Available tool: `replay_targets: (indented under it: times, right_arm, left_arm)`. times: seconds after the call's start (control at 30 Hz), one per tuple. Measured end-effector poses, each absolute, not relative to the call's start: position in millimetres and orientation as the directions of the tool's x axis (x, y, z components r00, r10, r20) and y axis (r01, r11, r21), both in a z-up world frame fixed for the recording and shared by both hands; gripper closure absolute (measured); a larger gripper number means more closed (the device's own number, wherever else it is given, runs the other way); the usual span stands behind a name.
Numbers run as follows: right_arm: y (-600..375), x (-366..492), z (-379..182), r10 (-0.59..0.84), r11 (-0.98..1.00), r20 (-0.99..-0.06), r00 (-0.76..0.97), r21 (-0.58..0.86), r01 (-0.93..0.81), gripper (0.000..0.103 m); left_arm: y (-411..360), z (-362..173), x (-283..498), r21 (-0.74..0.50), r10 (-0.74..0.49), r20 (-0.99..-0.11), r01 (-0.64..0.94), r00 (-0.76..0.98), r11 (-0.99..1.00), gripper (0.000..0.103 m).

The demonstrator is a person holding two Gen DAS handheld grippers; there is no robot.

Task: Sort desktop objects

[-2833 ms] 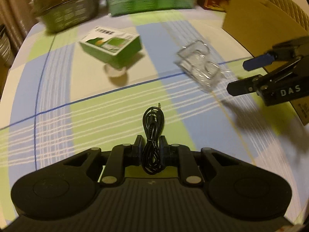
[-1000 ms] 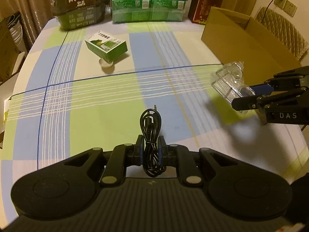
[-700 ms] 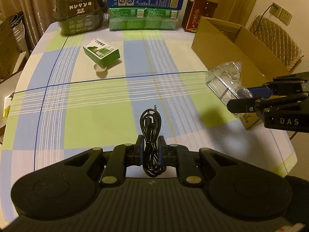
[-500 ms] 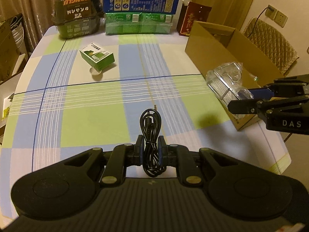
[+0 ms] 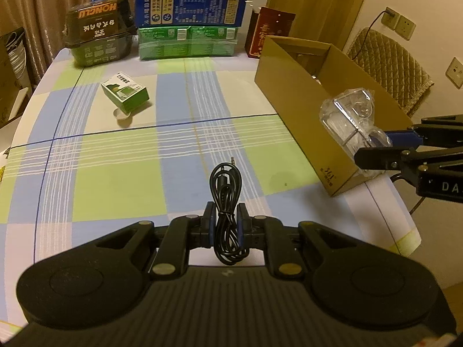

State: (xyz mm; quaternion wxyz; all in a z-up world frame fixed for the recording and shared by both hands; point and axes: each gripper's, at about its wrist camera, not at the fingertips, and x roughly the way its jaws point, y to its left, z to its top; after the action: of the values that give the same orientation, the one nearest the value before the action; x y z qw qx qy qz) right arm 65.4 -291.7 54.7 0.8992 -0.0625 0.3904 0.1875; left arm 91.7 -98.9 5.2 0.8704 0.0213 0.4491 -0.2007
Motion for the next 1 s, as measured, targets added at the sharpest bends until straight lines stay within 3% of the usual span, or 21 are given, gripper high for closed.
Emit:
replay_targets:
  times: [1.0]
  right_arm:
    - [-391,31,75,0.154,0.972,-0.711,0.686,-0.014,-0.233,0.076]
  left_arm:
    - [-179,34,80,-0.192,-0.443,-0.753,0.482,0.487,0.855,0.092]
